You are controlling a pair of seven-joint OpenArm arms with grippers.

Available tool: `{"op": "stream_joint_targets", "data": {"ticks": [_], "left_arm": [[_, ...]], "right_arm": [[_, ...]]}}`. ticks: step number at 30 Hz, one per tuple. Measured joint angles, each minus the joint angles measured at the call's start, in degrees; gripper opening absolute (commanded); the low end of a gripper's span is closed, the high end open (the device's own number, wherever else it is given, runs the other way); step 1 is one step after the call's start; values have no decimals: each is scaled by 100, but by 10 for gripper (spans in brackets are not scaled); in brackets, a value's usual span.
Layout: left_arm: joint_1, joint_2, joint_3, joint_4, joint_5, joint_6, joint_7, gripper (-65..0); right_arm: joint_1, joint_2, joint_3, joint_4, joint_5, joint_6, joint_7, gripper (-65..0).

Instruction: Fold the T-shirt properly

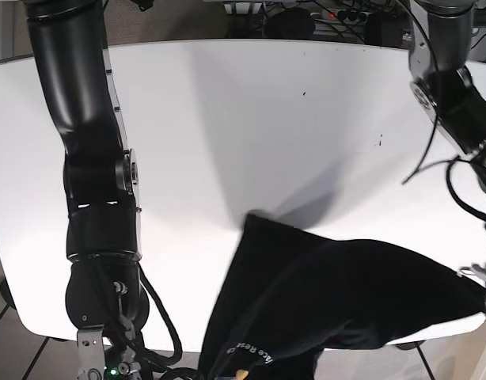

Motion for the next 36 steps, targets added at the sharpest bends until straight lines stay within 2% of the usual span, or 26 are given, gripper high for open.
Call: {"op": "stream_joint_targets", "data": {"ticks": [2,3,5,8,10,15,17,20,24,25,26,28,30,31,33,34,36], "left_arm": [[-188,-210,-33,13,4,2,26,-644],[-186,-273,-35,17,9,4,28,-644],[-11,-227,-37,15,20,-4,48,-644],[715,-114,-444,31,-9,-74,28,-644],[1091,-101,-704,31,72,-190,70,-644],[2247,555,-1342,46,-35,-254,-15,-644],[2809,667,-1620,28,114,-225,-33,-644],[3259,789,-1657,37,26,-177,-468,-644],[3644,931,-1657,24,92,-227,-372,-637],[3615,920,-1661,22,87,-199,-415,-615],[3556,933,-1659,20,83,-190,-466,-567],[3449,1051,-1624,20,66,-192,-494,-407],[3202,1167,-1333,-48,173,-188,-361,-253],[3008,1180,-1130,-133,144,-186,-376,-204],[2675,1202,-778,-332,-68,245,-553,-178],[2411,1204,-649,-577,-28,466,-522,-176],[2076,1156,-573,-1071,28,507,-428,-178]], "right_arm": [[-151,-11,514,-219,35,-11,-4,-631],[-313,24,778,-245,-63,-140,4,-631],[-739,85,1023,-227,-33,-153,66,-631],[-1829,17,1648,7,-22,-133,11,-631],[-2518,22,1766,345,-26,-136,-33,-631],[-4380,4,2085,1482,-42,-155,28,-631],[-5143,4,2105,1781,-37,-155,20,-631],[-5853,-33,2240,2046,-15,-125,-22,-631],[-6290,20,2354,2107,-24,-170,22,-629],[-6332,13,2343,2107,-22,-173,33,-629],[-6363,-13,2326,2118,-20,-166,50,-629],[-6417,-31,2293,2127,2,-109,37,-629],[-6439,-13,2315,2127,-17,-133,35,-629],[-6441,-9,2317,2127,-22,-133,35,-629],[-6430,-11,2293,2127,-17,-131,39,-629],[-6424,-17,2291,2127,-17,-129,39,-629],[-6428,-11,2302,2127,-20,-129,39,-629]]}}
